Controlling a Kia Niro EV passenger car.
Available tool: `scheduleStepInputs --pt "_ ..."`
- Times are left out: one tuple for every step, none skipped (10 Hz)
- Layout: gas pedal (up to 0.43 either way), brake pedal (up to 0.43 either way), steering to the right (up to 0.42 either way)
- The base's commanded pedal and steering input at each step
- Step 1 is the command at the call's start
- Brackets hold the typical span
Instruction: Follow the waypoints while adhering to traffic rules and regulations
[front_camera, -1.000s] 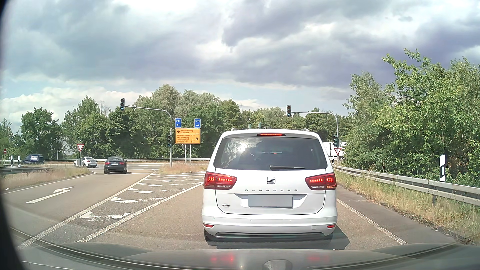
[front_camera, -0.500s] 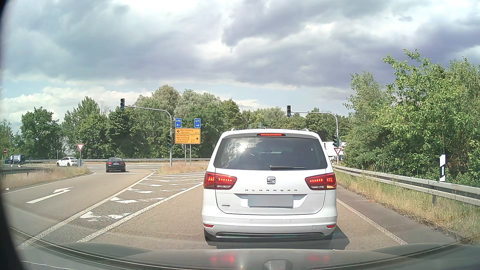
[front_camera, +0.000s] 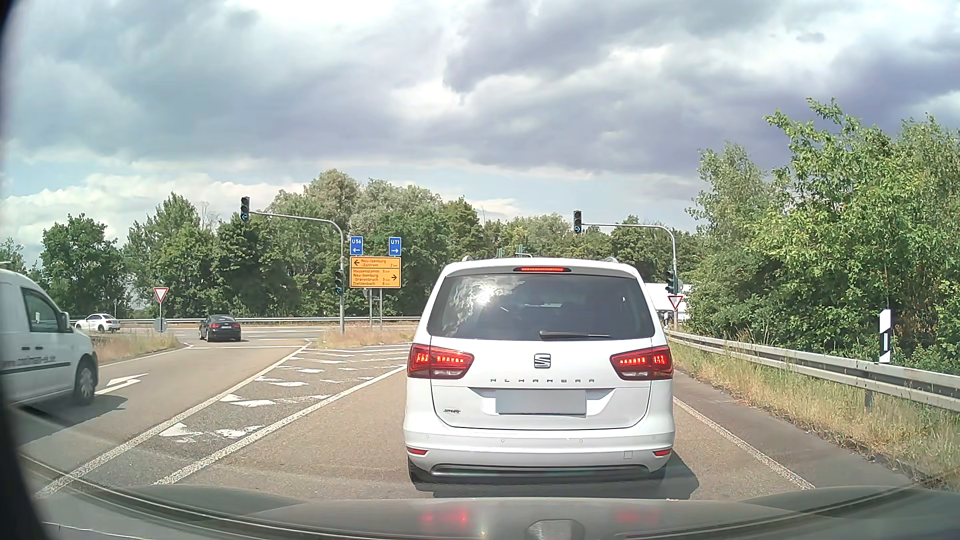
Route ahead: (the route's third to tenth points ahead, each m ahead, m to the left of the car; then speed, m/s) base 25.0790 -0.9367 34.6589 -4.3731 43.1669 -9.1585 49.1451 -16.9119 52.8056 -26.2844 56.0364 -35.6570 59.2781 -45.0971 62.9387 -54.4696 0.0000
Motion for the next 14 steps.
scheduleStepInputs --pt "0.0 0.311 0.01" --pt "0.0 0.311 0.01" --pt "0.0 0.311 0.01" --pt "0.0 0.311 0.01" --pt "0.0 0.311 0.01" --pt "0.0 0.317 0.01" --pt "0.0 0.317 0.01" --pt "0.0 0.317 0.01" --pt "0.0 0.311 0.01" --pt "0.0 0.311 0.01" --pt "0.0 0.311 0.01" --pt "0.0 0.311 0.01" --pt "0.0 0.311 0.01" --pt "0.0 0.311 0.01"
